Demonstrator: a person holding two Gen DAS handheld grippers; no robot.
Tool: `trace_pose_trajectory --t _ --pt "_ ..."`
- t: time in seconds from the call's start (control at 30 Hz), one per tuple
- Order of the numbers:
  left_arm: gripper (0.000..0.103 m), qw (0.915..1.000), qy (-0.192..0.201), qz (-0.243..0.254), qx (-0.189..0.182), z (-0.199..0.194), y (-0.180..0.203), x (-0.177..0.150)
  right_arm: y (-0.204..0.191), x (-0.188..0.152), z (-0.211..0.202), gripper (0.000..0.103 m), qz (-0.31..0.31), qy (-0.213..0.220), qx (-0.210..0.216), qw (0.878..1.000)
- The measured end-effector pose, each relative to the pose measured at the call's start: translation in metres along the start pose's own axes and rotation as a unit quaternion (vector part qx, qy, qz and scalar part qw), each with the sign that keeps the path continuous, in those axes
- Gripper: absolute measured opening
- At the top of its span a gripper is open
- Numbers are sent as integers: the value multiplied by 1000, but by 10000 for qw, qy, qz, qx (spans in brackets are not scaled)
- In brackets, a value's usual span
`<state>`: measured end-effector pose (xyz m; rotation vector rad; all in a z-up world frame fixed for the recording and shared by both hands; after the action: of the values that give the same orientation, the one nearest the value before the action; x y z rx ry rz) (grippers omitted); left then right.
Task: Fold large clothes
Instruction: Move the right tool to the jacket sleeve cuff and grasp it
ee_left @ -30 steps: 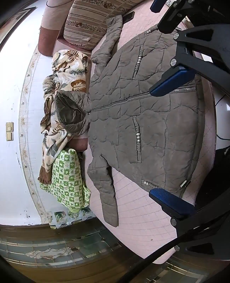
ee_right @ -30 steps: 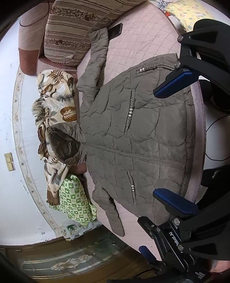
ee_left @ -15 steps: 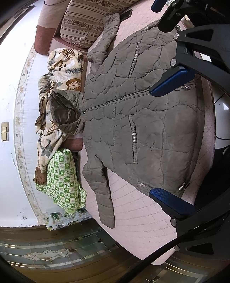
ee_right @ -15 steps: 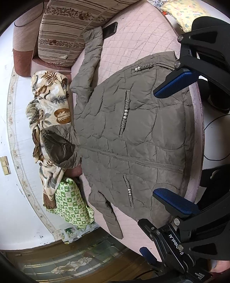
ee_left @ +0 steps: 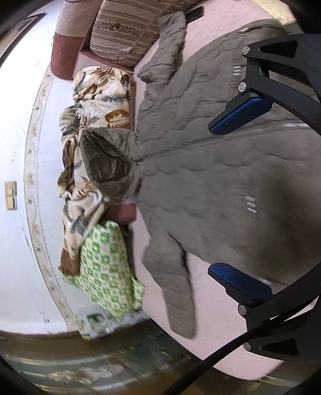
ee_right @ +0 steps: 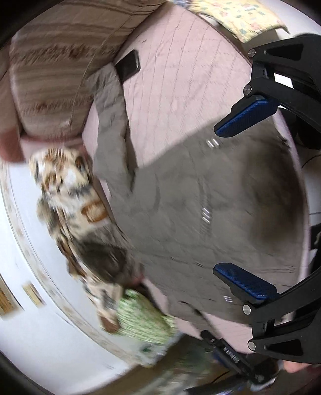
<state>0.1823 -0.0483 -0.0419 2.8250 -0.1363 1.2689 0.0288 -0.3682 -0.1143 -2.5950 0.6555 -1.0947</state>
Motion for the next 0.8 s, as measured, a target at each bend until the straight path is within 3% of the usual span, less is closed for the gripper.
trace_pose_trajectory --t 0.17,0.33,0.43,0.53,0.8 --pt "103 9991 -294 -108 -281 57 15 -4 71 64 5 101 793 246 94 9965" --pt "103 9962 -424 -190 -733 66 22 0 165 132 13 84 1460 686 -468 9858" --pt "103 9972 -290 -114 -678 66 22 4 209 165 33 75 1893 777 -697 9764" --pt "103 9970 -314 0 -713 72 25 6 242 188 62 59 2219 719 -923 9680" --pt "103 9970 -396 233 -620 89 27 5 291 209 117 59 2696 680 -1265 9522"
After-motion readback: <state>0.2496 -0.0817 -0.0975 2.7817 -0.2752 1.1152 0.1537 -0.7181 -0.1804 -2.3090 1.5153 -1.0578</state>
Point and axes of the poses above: each gripper's, at about its wrist camera, not at the fingertips, and z roughly the way its jaws point, y to its right, x to its top, the point moved 6 cm from there along z, roughly the way its jaws point, and after that the axes turned 2 degrees about -y, right-handed, at the moved point
